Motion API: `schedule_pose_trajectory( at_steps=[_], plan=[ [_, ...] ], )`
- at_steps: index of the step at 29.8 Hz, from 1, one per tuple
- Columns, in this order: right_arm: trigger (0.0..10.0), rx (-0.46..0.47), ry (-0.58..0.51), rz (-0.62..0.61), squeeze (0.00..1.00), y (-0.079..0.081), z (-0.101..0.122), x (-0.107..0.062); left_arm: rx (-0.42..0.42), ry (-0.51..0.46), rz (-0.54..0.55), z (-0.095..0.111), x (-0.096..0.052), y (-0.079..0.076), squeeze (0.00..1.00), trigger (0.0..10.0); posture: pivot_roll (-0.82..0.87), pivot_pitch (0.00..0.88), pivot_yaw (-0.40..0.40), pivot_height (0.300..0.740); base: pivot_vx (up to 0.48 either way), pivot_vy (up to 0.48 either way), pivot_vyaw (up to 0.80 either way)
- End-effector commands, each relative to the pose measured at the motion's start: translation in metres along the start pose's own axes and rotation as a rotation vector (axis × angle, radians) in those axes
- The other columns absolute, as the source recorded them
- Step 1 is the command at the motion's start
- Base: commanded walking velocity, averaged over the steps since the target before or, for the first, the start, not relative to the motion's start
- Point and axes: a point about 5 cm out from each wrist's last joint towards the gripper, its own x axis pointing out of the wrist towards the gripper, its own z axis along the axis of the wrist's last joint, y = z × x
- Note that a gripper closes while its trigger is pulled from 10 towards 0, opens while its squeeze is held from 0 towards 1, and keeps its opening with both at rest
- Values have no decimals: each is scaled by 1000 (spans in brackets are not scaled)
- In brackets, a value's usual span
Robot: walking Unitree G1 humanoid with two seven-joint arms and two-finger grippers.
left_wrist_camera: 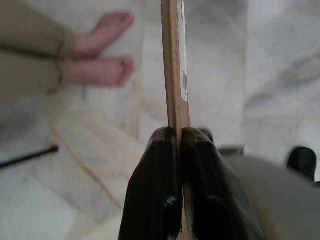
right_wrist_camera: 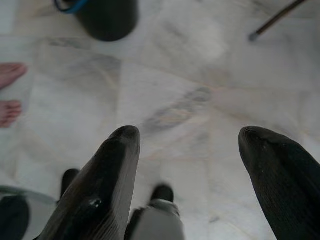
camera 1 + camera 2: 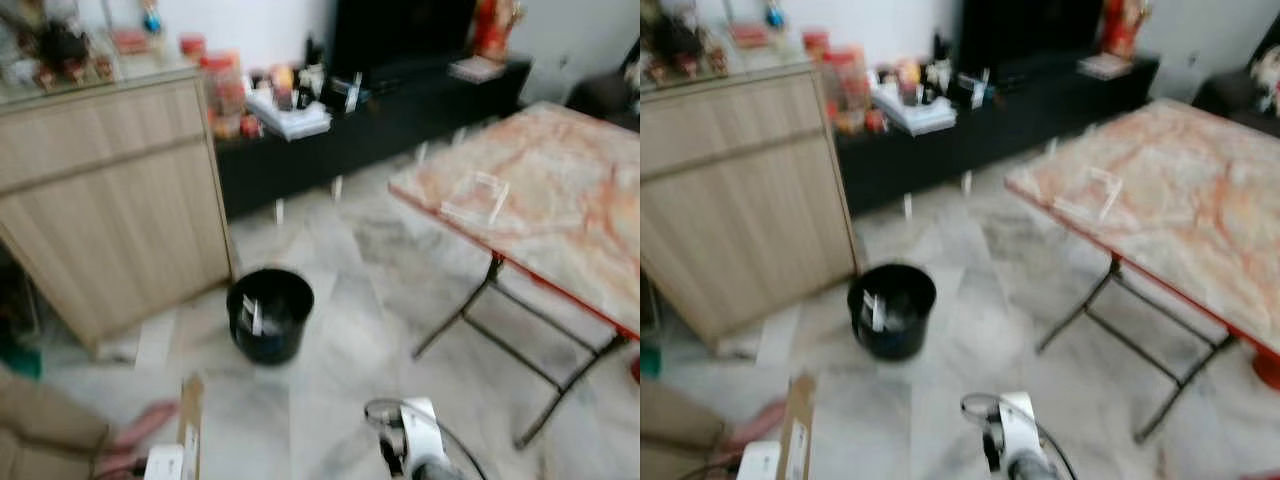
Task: Picking trash to rubbish bin
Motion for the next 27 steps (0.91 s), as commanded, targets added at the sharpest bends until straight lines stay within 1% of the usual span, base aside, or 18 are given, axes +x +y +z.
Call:
schedule_pose_trajectory(
  at_steps=[1,8,11,14,23,27],
  plan=[
    [10000,-11,10,-23,0,-10,-2,-1,-2,1,-30,0,0,-11,0,10000,-14,19,-43,740,311,0,0],
    [10000,-34,22,-23,0,-10,-4,-1,0,-3,-33,1,0,-12,0,10000,-12,13,-47,740,310,0,588],
    [10000,-15,27,-28,0,-12,-6,-2,-2,-1,-34,-1,0,-12,0,10000,-14,10,-48,740,311,0,0],
    [10000,-18,27,-32,0,-13,-6,-2,-1,1,-34,-1,0,-13,0,10000,-14,9,-47,740,311,0,0],
    [10000,-61,32,-45,0,-15,-5,-2,-3,1,-35,-1,0,-13,0,10000,-12,0,-48,740,309,0,0],
    [10000,-59,35,-47,0,-15,-5,-2,-2,-1,-36,-1,0,-13,0,10000,-10,0,-47,740,310,0,463]
  ],
)
